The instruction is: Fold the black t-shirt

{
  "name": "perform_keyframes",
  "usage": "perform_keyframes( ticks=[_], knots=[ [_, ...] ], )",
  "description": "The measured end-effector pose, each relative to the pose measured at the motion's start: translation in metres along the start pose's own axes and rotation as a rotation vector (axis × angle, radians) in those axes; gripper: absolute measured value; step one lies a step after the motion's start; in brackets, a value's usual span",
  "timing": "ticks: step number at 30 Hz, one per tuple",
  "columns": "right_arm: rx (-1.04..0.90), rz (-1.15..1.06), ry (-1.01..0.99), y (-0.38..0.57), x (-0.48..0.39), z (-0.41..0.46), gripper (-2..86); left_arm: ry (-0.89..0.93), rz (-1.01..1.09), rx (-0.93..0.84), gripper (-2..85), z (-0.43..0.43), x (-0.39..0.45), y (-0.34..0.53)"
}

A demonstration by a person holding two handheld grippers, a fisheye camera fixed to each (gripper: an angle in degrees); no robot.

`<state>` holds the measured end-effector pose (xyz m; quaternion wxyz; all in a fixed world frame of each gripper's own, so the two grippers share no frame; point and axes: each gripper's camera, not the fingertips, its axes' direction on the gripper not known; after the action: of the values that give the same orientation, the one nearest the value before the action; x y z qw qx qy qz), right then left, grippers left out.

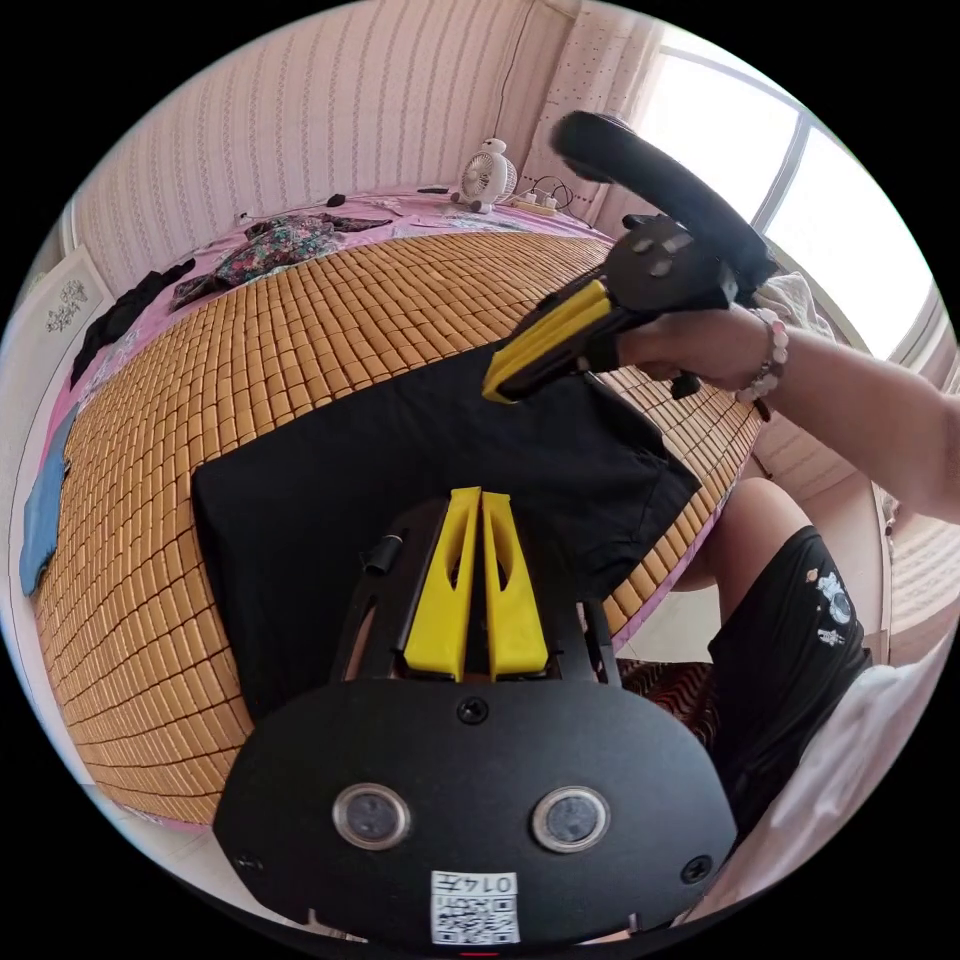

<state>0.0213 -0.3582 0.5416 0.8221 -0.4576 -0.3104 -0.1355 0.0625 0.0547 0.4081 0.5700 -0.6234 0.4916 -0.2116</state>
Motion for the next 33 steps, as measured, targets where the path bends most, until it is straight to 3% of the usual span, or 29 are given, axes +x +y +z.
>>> perform_keyframes(
  ticks=[7, 11, 17, 22, 25, 28, 30, 33],
  knots=[
    [-0.104, 0.058, -0.198, -0.065, 0.028, 0.049, -0.3, 0.066, 0.018, -0.156, -0.7, 0.060, 0.012, 0.014],
    [-0.133, 0.164, -0.333, -0.069, 0.051, 0.059, -0.2, 0.070, 0.034, -0.094, -0.7, 0.067, 0.014, 0.031],
    [-0.226, -0.020, -0.083, -0.089, 0.020, 0.053, -0.2, 0.152, 0.007, -0.077, -0.7, 0.060, 0.022, 0.045],
    [-0.225, -0.031, 0.003, -0.088, 0.024, 0.073, -0.1, 0.139, 0.042, -0.123, -0.6, 0.079, 0.036, 0.072],
    [-0.185, -0.052, 0.016, -0.077, 0.031, 0.074, -0.1, 0.109, 0.102, -0.097, -0.5, 0.081, 0.041, 0.083],
    [-0.074, 0.016, -0.095, -0.050, 0.054, 0.061, -0.2, 0.146, 0.155, -0.115, -0.4, 0.083, 0.041, 0.088],
    [0.123, 0.193, -0.215, 0.001, 0.078, 0.034, -0.2, 0.176, 0.180, -0.096, 1.5, 0.080, 0.043, 0.094],
    [0.269, 0.368, -0.240, 0.102, 0.092, 0.013, 0.9, 0.225, 0.215, -0.019, 4.7, 0.072, 0.050, 0.106]
  ],
)
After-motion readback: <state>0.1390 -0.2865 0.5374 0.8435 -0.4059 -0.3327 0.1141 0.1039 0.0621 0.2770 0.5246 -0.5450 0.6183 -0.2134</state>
